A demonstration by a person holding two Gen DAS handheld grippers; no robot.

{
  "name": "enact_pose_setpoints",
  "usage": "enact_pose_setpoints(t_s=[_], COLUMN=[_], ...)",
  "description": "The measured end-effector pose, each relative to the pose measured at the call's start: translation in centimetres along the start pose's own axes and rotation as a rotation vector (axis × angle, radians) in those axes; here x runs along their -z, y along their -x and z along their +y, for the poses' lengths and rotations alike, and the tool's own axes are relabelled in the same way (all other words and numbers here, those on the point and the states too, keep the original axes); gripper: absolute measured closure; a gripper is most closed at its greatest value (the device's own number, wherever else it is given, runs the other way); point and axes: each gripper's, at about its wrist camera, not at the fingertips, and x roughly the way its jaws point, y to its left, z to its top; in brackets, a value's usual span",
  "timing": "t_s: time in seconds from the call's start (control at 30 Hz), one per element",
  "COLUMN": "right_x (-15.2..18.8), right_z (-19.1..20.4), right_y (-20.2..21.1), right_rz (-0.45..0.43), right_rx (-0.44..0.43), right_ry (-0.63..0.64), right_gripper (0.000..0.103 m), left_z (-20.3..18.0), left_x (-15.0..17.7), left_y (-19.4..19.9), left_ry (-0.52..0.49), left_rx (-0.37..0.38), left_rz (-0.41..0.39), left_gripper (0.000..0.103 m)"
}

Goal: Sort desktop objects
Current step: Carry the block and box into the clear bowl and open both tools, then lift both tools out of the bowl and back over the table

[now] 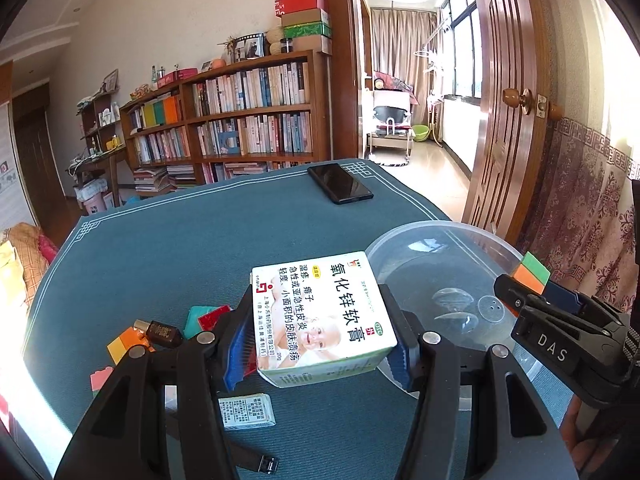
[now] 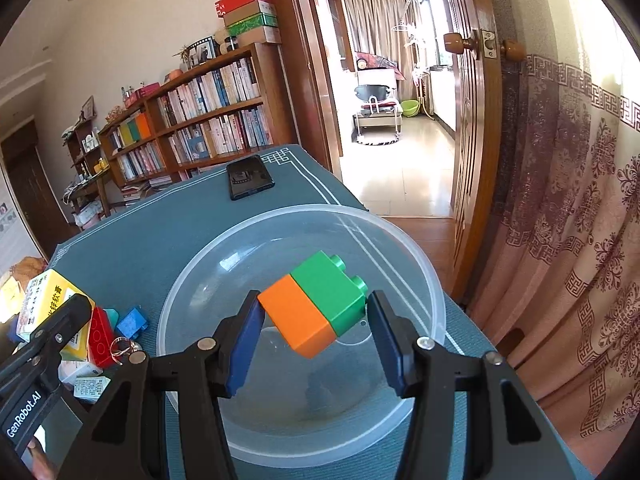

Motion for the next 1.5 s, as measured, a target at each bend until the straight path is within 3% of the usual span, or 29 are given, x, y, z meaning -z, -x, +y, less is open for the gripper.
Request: enact_pose_setpoints(t_s=[0.77, 0.87, 0.97, 1.03, 1.5], right_x=[-1.6, -1.5, -1.5, -1.5, -1.0], right_z=[-2.9, -3.0, -3.3, -3.3, -3.0], right_y=[0.4, 0.2, 0.0, -0.1, -0.4], right_rz=[-0.019, -0.014, -0.004, -0.006, 0.004], right_rx=[0.045, 0.044, 0.040, 0.048, 0.056], right_ry=[-0.058, -0.062, -0.079, -0.079, -0.069], right_gripper=[0.045, 0.045, 0.040, 0.038, 0.038], left_z=[-4.1, -4.6, -5.0, -5.0, -2.9], left_x=[-1.0, -1.0, -0.7, -0.5, -0.2], left_y=[-0.8, -1.0, -1.1, -1.0, -1.9], left_ry=[-0.044, -0.062, -0.084, -0.084, -0.024], left_rx=[0.107, 0.131, 0.149, 0.144, 0.099], left_rz=[0.006, 0.011, 0.019, 0.007, 0.039], left_gripper=[0.044, 0.042, 0.032, 0.025, 0.025])
